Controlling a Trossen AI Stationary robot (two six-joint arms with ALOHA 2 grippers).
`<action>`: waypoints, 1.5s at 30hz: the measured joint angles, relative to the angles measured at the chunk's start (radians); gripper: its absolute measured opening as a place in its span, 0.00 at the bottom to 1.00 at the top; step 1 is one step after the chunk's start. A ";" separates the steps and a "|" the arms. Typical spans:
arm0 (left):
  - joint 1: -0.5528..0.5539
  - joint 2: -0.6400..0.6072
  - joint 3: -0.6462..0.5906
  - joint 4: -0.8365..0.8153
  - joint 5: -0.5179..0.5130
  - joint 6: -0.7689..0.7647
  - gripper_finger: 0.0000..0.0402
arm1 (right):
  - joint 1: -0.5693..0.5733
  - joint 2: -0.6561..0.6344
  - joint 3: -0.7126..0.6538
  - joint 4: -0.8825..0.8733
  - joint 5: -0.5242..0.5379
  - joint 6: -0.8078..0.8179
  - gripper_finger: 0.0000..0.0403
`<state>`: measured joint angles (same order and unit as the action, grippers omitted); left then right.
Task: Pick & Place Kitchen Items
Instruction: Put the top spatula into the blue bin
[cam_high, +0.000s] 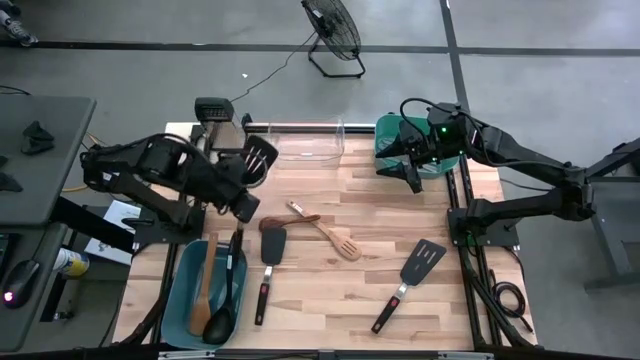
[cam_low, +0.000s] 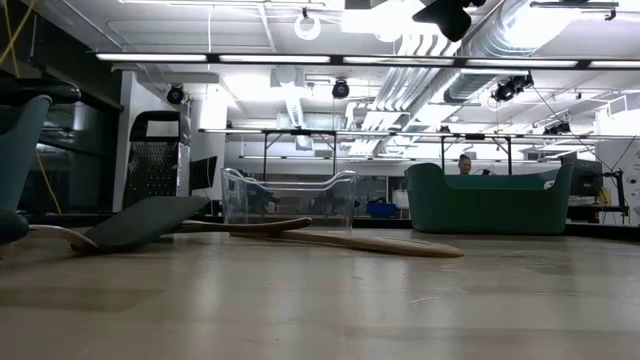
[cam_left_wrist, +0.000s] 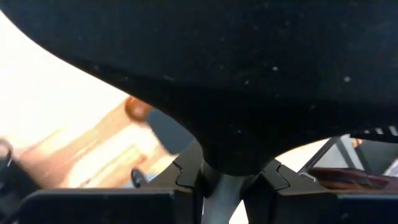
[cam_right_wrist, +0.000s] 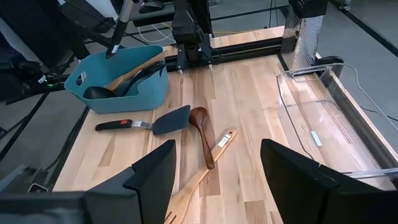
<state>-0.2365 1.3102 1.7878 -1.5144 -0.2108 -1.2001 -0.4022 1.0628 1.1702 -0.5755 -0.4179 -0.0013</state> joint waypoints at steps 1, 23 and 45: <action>-0.015 0.000 0.000 -0.016 -0.005 -0.023 0.17 | 0.000 0.002 0.000 0.000 0.000 0.000 0.56; -0.250 0.004 -0.209 -0.056 0.056 -0.355 0.17 | 0.000 0.023 0.000 -0.003 0.000 0.005 0.56; -0.451 0.003 -0.407 -0.054 0.139 -0.723 0.17 | 0.000 0.023 0.000 -0.005 0.000 0.005 0.56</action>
<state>-0.6875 1.3136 1.3807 -1.5679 -0.0716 -1.9234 -0.4019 1.0855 1.1702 -0.5804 -0.4179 0.0040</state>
